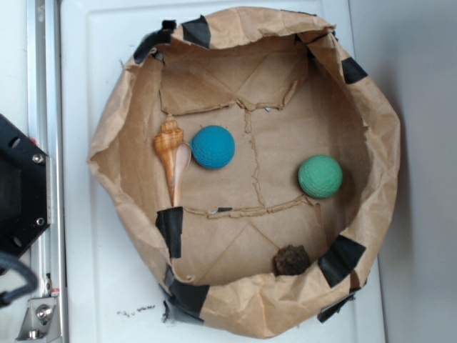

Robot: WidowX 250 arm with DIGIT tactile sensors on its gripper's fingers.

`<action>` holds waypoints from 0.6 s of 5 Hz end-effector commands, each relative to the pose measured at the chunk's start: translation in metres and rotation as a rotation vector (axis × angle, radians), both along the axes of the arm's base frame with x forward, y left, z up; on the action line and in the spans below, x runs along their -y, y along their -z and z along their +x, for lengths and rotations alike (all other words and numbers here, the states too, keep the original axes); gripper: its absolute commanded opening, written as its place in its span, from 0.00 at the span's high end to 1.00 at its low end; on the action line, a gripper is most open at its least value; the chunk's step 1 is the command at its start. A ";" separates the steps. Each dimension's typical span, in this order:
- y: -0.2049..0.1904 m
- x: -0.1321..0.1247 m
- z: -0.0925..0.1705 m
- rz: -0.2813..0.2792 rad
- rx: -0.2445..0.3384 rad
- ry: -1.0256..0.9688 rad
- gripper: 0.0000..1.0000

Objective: Grab the blue ball.

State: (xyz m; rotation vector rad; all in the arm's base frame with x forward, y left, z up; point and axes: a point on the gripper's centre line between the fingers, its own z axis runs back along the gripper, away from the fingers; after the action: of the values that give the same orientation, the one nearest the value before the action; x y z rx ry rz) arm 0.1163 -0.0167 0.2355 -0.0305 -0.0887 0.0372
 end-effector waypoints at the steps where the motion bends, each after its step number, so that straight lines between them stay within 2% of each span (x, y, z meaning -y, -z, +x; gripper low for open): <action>1: 0.000 0.000 0.000 0.000 0.000 0.000 0.00; 2: 0.000 0.002 0.034 -0.016 -0.013 0.050 0.00; 3: 0.004 0.003 0.054 -0.022 -0.009 0.083 0.00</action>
State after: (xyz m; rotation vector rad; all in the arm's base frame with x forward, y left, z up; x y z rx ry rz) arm 0.1661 -0.0228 0.2191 -0.0567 -0.0291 -0.0633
